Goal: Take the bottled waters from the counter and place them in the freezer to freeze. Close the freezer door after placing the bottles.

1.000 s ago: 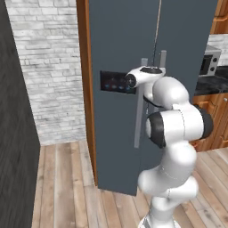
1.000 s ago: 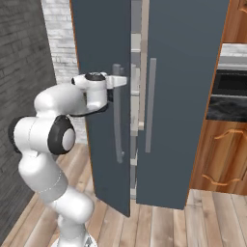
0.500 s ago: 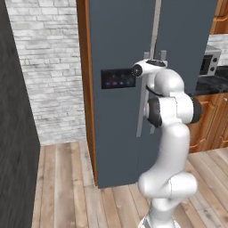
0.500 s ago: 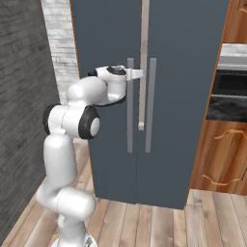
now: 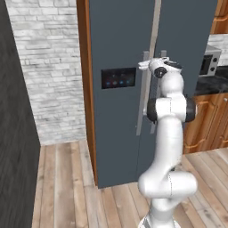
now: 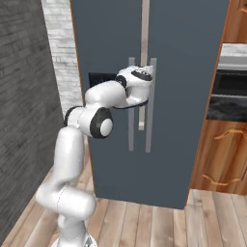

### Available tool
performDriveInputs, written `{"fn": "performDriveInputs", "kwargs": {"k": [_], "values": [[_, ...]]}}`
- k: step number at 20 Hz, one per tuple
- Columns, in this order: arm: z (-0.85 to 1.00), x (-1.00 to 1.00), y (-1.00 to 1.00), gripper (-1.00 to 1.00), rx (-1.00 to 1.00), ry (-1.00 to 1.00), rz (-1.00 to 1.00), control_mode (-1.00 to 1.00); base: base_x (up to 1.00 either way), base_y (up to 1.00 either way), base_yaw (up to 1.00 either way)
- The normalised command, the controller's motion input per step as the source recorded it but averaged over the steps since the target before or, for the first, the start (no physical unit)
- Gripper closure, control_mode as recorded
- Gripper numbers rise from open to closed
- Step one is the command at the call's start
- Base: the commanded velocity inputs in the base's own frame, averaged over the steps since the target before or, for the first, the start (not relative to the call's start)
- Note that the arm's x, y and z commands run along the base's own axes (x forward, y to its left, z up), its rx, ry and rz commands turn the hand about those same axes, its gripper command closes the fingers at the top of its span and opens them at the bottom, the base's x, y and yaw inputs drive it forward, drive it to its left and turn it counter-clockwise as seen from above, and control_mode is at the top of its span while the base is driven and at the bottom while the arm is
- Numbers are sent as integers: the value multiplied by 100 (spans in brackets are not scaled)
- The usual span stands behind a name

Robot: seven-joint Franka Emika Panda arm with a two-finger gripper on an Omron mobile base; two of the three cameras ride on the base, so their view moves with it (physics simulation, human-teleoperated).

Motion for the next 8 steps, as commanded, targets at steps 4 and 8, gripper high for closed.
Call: {"fn": "performDriveInputs", "kwargs": {"k": [4,8], "values": [[-1,38,-5,-100,0,1,0,-100,0,0,0],[1,-58,3,-100,0,0,-1,-100,0,0,0]]}}
